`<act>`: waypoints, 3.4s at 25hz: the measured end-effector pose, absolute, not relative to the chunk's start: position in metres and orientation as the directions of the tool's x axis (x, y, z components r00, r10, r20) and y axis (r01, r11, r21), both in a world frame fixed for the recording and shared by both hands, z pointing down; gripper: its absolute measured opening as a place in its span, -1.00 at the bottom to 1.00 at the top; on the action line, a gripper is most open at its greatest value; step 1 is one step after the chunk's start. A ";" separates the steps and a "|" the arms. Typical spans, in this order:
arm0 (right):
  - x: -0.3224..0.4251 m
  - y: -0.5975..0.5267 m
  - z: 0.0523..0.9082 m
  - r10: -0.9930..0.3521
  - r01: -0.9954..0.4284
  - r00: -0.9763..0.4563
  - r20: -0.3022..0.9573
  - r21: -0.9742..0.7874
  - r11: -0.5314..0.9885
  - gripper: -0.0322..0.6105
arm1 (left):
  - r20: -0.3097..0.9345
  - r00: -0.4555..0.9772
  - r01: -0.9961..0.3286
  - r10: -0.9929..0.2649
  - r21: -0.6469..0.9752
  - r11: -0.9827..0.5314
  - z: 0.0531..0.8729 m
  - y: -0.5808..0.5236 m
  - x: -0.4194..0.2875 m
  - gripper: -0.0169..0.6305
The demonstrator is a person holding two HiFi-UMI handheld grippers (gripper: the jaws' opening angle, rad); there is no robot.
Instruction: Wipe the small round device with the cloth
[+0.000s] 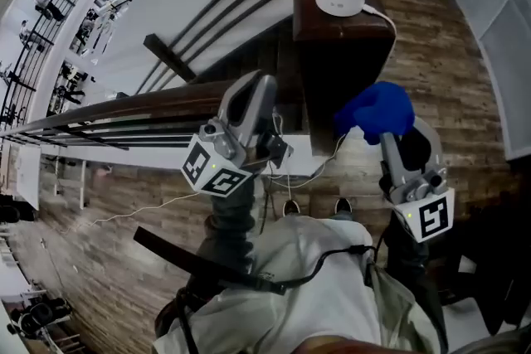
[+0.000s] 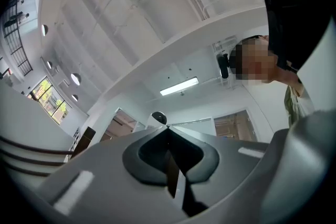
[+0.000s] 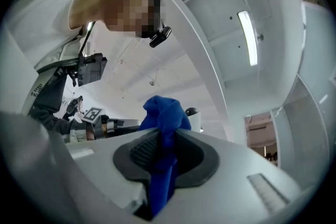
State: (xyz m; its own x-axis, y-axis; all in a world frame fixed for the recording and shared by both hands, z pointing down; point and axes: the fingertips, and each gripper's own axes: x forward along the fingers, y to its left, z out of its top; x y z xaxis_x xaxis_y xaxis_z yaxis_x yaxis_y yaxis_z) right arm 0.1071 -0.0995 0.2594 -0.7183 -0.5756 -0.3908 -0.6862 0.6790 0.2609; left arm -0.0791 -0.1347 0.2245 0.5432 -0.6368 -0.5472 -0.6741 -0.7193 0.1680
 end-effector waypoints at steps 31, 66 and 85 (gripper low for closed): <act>0.002 -0.209 0.152 -0.704 -0.425 -0.705 -0.082 0.844 0.327 -0.70 | -0.523 0.664 -0.641 -0.534 -0.030 -0.767 0.116 -0.231 -0.069 -0.96; -0.037 -0.226 0.098 -0.784 -0.186 -0.587 -0.201 0.976 -0.111 -0.70 | -0.541 0.637 -0.644 -0.549 0.017 -0.765 0.134 -0.232 -0.091 -0.96; -0.051 -0.244 0.100 -0.854 -0.021 -0.509 -0.104 0.994 -0.108 -0.70 | -0.539 0.617 -0.666 -0.573 0.030 -0.745 0.141 -0.217 -0.109 -0.96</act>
State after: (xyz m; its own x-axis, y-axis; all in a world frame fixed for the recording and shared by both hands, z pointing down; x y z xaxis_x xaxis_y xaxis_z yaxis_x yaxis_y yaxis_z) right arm -0.0512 -0.2440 0.1000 -0.5093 -0.8543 -0.1038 -0.0207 -0.1084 0.9939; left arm -0.1089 -0.2171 0.1409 0.6175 -0.5731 -0.5388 -0.6660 -0.7453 0.0295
